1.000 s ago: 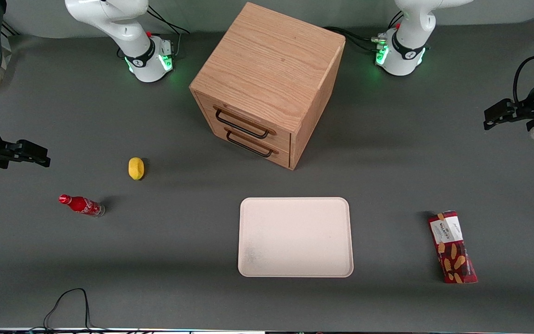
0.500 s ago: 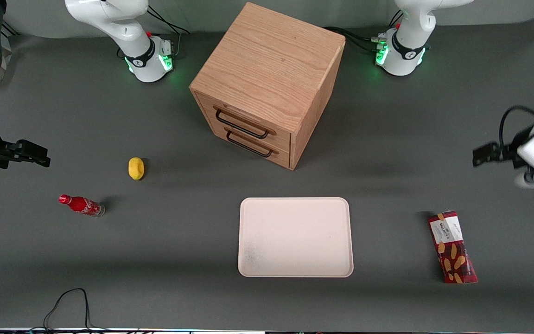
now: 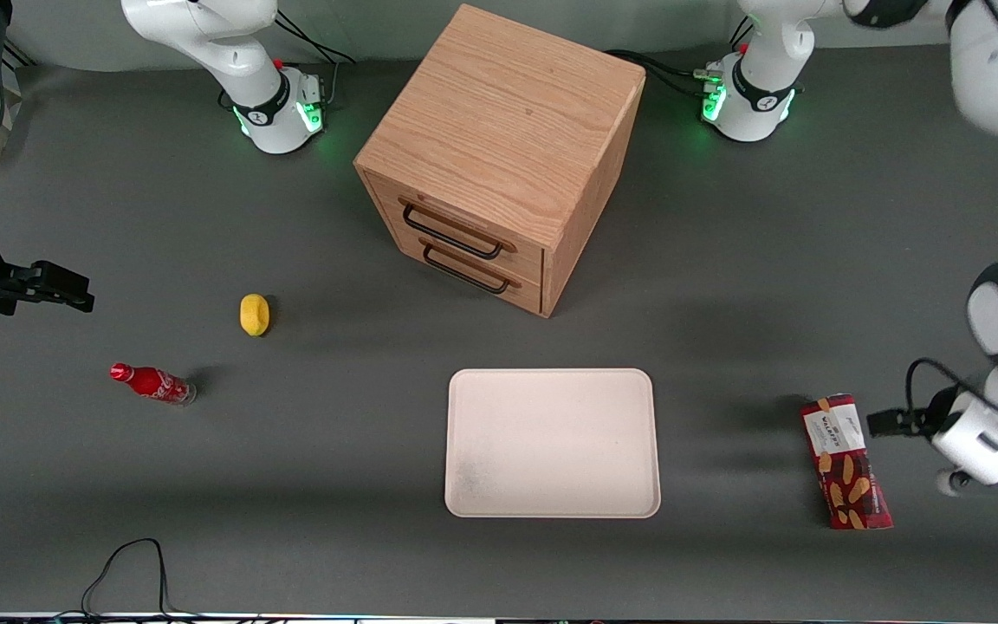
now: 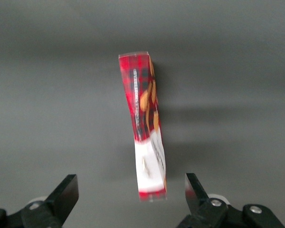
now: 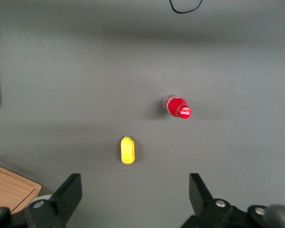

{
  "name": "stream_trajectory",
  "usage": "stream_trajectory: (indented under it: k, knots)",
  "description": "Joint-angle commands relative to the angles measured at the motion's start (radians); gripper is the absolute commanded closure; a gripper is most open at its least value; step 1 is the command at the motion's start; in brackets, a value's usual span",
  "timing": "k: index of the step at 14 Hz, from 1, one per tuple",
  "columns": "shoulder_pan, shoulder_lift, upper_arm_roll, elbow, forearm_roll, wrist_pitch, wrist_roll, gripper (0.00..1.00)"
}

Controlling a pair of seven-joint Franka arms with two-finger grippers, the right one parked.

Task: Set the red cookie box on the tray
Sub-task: 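Move the left gripper down over the red plaid shortbread box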

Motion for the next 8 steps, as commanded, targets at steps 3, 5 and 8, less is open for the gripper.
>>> stream_trajectory:
  k: [3,5,8]
  knots:
    - [-0.020,0.150,0.025,0.046,-0.059,0.112,-0.055,0.01]
    - [-0.019,0.181,0.029,0.005,-0.136,0.190,-0.043,0.17]
    - [-0.032,0.207,0.046,-0.019,-0.121,0.264,-0.034,1.00]
